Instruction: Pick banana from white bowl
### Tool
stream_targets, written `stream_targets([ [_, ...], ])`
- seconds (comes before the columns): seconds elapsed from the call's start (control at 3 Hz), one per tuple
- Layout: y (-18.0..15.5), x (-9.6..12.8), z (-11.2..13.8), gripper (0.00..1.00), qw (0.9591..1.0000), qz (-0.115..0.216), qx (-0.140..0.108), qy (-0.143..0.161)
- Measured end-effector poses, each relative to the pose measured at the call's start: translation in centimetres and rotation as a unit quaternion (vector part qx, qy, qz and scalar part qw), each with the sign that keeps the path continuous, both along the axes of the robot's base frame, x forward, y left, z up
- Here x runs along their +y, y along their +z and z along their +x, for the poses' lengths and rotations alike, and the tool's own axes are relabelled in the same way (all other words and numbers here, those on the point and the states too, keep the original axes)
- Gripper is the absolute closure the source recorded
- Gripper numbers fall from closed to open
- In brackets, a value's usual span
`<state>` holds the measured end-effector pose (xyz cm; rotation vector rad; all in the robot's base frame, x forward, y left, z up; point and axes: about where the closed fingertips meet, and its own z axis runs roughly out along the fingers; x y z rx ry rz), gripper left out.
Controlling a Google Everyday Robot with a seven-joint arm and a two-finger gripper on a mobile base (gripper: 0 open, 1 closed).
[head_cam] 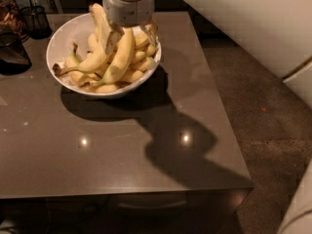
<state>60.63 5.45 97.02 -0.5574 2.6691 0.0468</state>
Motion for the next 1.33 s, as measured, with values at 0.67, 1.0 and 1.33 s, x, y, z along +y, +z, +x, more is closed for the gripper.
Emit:
stream_targets([
  [0.67, -0.1, 0.9, 0.9, 0.39, 1.0, 0.001, 0.01, 0.001],
  [1.0, -0.5, 1.1, 1.7, 0.42, 0.9998, 0.004, 0.019, -0.001],
  [1.33, -1.0, 1.2, 2.2, 0.45, 0.9996, 0.005, 0.027, -0.004],
])
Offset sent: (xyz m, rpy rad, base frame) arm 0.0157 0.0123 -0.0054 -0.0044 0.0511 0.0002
